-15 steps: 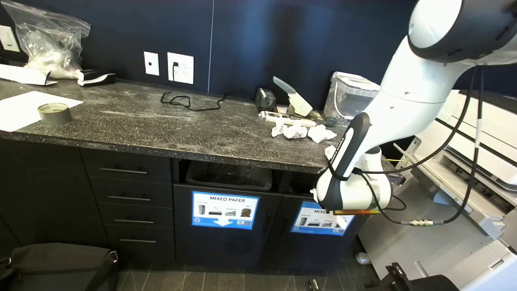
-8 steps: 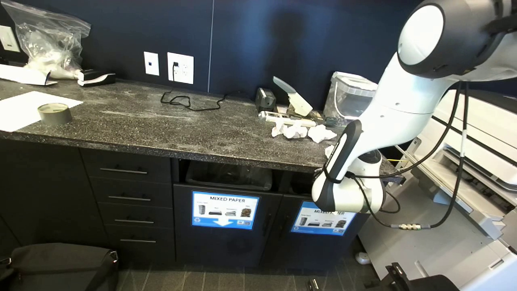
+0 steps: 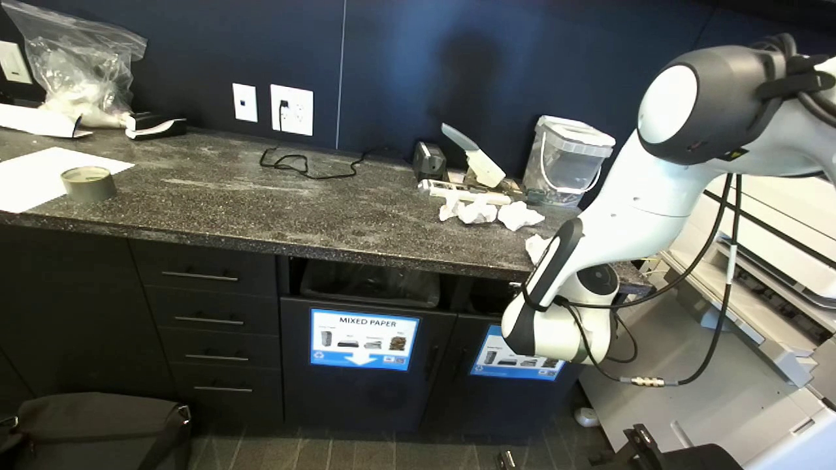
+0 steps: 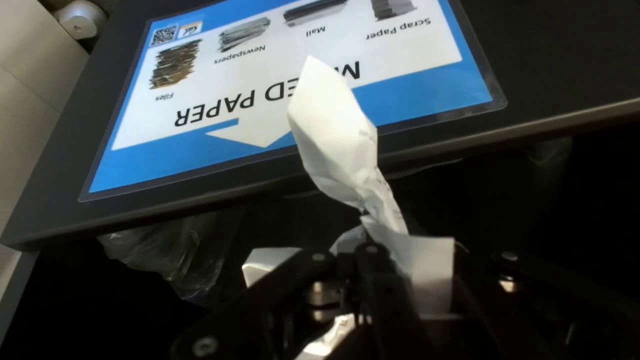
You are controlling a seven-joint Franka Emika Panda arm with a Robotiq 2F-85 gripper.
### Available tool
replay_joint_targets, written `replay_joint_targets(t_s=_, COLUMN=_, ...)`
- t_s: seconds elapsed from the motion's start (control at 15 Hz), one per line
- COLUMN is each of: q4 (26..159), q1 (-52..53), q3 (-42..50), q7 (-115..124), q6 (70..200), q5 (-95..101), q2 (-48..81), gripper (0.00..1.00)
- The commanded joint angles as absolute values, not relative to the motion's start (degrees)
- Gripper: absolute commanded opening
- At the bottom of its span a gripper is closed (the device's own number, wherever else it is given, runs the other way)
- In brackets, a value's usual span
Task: Put the tissues inside the rubbish.
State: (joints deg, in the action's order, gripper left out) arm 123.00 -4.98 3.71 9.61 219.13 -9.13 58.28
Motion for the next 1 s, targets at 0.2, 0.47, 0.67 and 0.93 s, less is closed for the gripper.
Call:
replay_joint_targets(t_s=0.2, q4=112.1, q1=-13.8, q3=-0.9, q7=12.9, q6=228.4, q5=-0.7, q2=67.4, gripper=0.13)
replay_joint_targets(t_s=0.47, q4=105.5, q1=-17.3, q3=-2.0, q7=13.1, q6=231.6, q5=6.6, q2=72.7, gripper=0.12)
replay_joint_targets(t_s=0.67, q4=99.2, q1=-18.5, q3=-2.0, q7=12.5, q6=231.3, q5=11.9, q2=76.9, gripper=0.12)
replay_joint_targets(t_s=0.93, q4=92.1, q1=-19.0, q3=-1.9, q7=12.1, q6=230.0, q5=16.0, q2=81.1, gripper=0.12)
